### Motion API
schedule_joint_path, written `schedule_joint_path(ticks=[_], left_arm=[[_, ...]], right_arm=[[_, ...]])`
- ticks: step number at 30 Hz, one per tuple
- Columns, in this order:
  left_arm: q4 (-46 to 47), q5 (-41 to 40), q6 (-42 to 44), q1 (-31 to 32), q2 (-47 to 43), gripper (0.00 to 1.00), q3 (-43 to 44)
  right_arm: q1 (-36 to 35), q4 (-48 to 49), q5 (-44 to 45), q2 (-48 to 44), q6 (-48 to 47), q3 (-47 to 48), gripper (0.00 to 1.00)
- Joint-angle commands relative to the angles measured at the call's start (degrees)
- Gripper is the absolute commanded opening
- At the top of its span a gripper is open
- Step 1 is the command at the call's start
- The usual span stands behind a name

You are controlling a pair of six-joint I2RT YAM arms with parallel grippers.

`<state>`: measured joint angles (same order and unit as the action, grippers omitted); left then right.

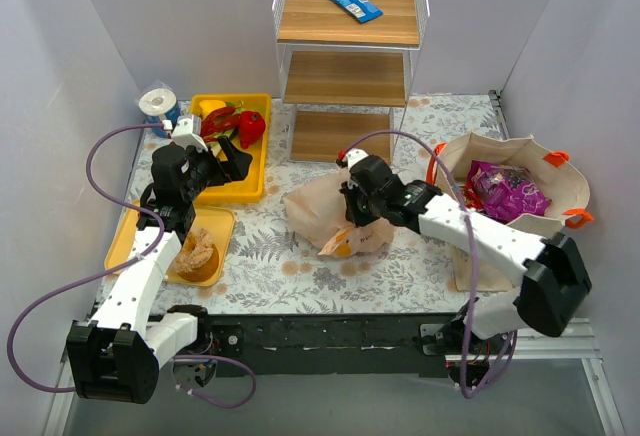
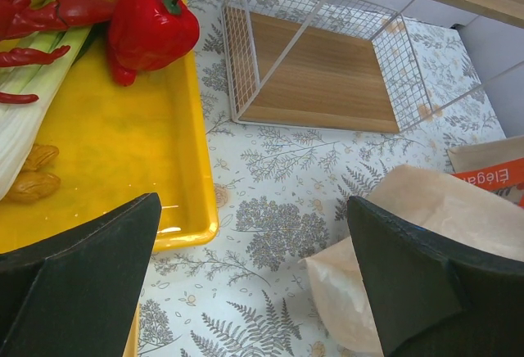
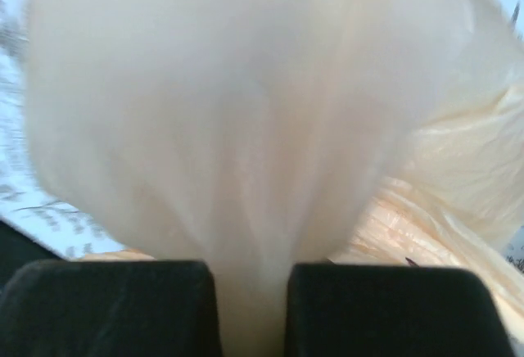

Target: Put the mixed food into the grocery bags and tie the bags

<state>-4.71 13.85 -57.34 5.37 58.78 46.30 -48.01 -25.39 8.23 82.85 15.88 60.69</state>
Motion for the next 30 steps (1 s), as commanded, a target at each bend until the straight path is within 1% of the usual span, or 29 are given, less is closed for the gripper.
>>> schedule_joint_path(ticks=[1, 2, 3, 4, 5, 6, 7, 9, 10, 11, 13, 14, 16, 17, 19, 20, 21, 23, 24, 27, 30], left_arm=[[0.14, 0.57, 0.92, -0.18, -0.34, 0.98, -0.25], [0.14, 0.48, 0.92, -0.18, -0.42, 0.98, -0.25], [0.14, 0.57, 0.92, -0.27, -0.34, 0.98, -0.25], [0.14, 0.65, 0.83, -0.18, -0.16, 0.98, -0.25], [0.23, 0.57, 0.83, -0.18, -0.07, 0.98, -0.34], [0.23, 0.83, 0.74, -0.18, -0.07, 0.98, -0.34], [0.23, 0.92, 0.74, -0.18, -0.07, 0.98, -0.34], [0.23, 1.01, 0.65, -0.18, 0.01, 0.98, -0.34], [0.23, 1.01, 0.65, -0.18, 0.10, 0.98, -0.34], [0.23, 1.09, 0.65, -0.18, -0.07, 0.98, -0.42], [0.32, 1.01, 0.65, -0.27, -0.07, 0.98, -0.43], [0.40, 1.18, 0.57, -0.18, -0.07, 0.98, -0.51], [0.40, 1.71, 0.65, -0.18, -0.07, 0.98, -0.51], [0.49, 1.97, 0.65, -0.18, -0.07, 0.98, -0.51], [0.58, 1.97, 0.65, -0.18, -0.16, 0.98, -0.60], [0.58, 1.97, 0.65, -0.18, -0.16, 0.98, -0.60], [0.41, 1.89, 0.65, -0.09, -0.07, 0.98, -0.60], [0.67, 2.15, 0.57, -0.09, -0.07, 0.98, -0.60], [0.67, 2.24, 0.39, -0.09, 0.10, 0.98, -0.60], [0.75, 3.55, 0.04, -0.09, 0.54, 0.98, -0.60], [1.11, 3.91, -0.40, -0.09, 0.72, 0.98, -0.78]], right_arm=[[-0.77, 0.95, -4.80, -10.50, -2.07, 8.64, 0.01], [-0.68, 1.21, -4.28, -11.91, -3.04, 10.31, 0.01], [-0.68, 0.61, -1.49, -14.27, -4.00, 12.16, 0.01], [-0.60, 0.08, 0.54, -15.42, -6.54, 16.79, 0.01], [-0.25, -0.36, 2.74, -16.22, -8.04, 18.83, 0.01], [0.10, -0.54, 7.02, -17.62, -9.71, 20.68, 0.01], [0.80, -0.98, 9.41, -18.16, -12.51, 24.62, 0.01], [4.49, -2.99, 14.94, -18.51, -14.90, 28.42, 0.01], [6.33, -3.61, 15.58, -18.51, -15.70, 30.00, 0.01], [10.52, -3.97, 16.20, -18.51, -17.70, 32.02, 0.01], [14.59, -4.84, 16.29, -18.60, -19.30, 32.83, 0.01], [18.61, -4.93, 16.64, -18.69, -20.79, 32.39, 0.01], [22.77, -5.02, 19.36, -19.30, -22.29, 30.82, 0.01], [25.66, -5.46, 22.67, -19.74, -22.99, 29.07, 0.01], [27.61, -6.86, 26.03, -20.88, -22.74, 26.95, 0.01], [28.58, -6.61, 30.05, -23.32, -22.56, 25.29, 0.01], [28.93, -5.82, 32.18, -24.83, -22.38, 20.14, 0.01], [30.07, -3.72, 37.53, -28.95, -22.47, 15.02, 0.01], [30.51, -3.53, 38.34, -30.02, -22.21, 11.16, 0.01], [32.71, -3.62, 39.06, -32.66, -20.46, 4.04, 0.01], [35.35, -5.02, 39.93, -33.72, -19.22, 1.02, 0.01]])
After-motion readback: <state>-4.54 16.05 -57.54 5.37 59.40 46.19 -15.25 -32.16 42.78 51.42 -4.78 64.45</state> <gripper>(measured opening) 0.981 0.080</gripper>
